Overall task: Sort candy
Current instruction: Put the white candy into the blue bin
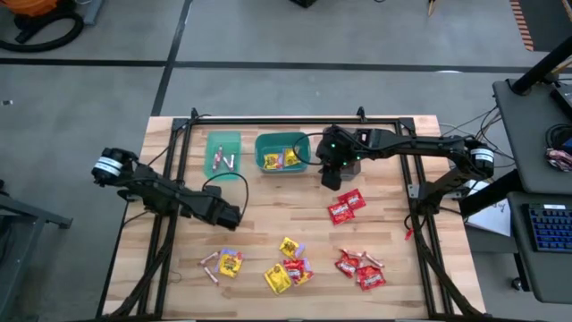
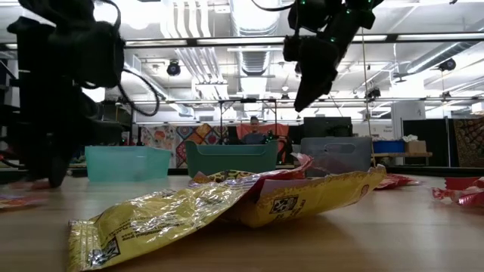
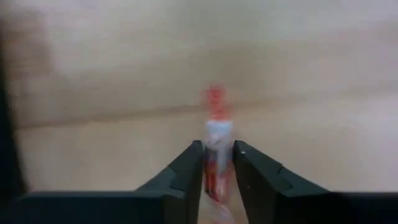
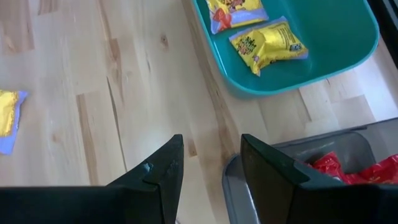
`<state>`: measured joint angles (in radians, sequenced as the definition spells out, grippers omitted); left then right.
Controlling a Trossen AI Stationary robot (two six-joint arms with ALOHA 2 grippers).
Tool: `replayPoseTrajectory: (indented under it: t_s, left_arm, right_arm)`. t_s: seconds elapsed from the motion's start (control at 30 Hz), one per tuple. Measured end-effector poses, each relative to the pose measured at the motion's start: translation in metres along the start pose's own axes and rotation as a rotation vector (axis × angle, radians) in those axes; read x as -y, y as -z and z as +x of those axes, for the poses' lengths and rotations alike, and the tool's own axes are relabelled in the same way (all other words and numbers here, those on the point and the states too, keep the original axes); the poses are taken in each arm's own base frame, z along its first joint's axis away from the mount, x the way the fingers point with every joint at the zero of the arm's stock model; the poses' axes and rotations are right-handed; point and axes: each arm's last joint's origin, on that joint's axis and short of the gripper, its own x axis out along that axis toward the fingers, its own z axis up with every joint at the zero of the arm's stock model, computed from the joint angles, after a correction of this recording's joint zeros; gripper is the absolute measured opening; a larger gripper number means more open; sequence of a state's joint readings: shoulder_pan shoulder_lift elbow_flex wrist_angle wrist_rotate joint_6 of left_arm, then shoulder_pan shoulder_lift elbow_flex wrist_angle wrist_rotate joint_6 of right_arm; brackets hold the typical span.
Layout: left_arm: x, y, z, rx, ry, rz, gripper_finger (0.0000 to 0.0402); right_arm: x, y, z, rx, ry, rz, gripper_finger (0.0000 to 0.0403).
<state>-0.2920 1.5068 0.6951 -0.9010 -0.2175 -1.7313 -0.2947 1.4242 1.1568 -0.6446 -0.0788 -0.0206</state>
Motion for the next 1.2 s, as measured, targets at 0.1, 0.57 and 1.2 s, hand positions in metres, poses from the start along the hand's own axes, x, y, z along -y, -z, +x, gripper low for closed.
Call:
replayPoseTrajectory:
  t_s: [0.1,0.57,1.2]
  left_arm:
    - [0.002,0.0,-0.002,0.001,0.002,0.052,0.0027]
    - [0.01,-0.009,-0.052,0.053,0.288,0.229,0.0001]
    - [-0.004,-0.04,-0.088,0.128,0.437,0.305,0.0014]
  right_arm:
    - [0.0,0.002,0.001,-0.012,-0.001,-0.008,0.0151]
    - [0.0,0.017,0.009,-0.063,-0.026,0.0,0.015]
    - [-0.02,0.021,-0.007,-0.039,-0.116,0.102,0.015]
